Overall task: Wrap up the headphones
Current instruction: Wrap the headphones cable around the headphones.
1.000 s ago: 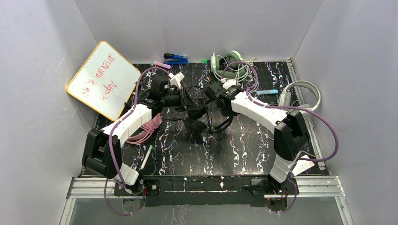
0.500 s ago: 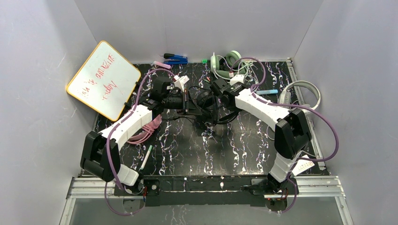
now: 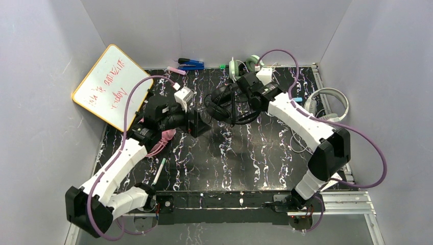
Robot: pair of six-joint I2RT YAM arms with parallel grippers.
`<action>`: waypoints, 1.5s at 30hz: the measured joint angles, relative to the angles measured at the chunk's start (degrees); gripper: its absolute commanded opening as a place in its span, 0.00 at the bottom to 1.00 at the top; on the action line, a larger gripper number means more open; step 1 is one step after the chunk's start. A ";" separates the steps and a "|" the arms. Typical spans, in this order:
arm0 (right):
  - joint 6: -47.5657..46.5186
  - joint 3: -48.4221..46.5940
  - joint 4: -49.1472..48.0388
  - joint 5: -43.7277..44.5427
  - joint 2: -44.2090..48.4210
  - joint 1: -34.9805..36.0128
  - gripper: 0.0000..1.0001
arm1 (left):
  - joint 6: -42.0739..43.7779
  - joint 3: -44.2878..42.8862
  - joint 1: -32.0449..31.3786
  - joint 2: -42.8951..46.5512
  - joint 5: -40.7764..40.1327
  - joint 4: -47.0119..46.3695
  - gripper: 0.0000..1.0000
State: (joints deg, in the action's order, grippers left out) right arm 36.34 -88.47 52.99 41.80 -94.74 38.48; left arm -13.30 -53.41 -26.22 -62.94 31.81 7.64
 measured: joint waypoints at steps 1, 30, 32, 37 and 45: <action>-0.46 -0.76 0.15 -0.31 0.57 -0.11 0.01 | 2.36 0.98 0.00 1.51 -0.59 -0.17 0.98; -4.90 -24.70 11.04 -11.78 4.17 -0.59 0.01 | 26.60 13.73 -0.31 -10.91 -4.68 -29.46 0.13; -4.90 -26.64 11.45 -11.96 4.17 -0.83 0.01 | 25.16 14.32 -0.79 -10.78 -4.26 -30.45 0.00; -4.76 -31.26 11.69 -11.74 4.17 -2.78 0.01 | 20.63 17.70 -3.76 -8.31 -2.67 -30.47 0.00; -3.91 -32.48 11.69 -12.17 2.67 -7.34 0.01 | 13.84 19.91 -11.47 4.55 0.96 -26.77 0.00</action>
State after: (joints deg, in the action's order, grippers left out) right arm 32.42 -120.95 64.69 29.63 -92.07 31.14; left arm 0.54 -33.50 -37.69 -58.39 32.77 -19.14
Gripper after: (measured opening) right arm 0.097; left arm 0.145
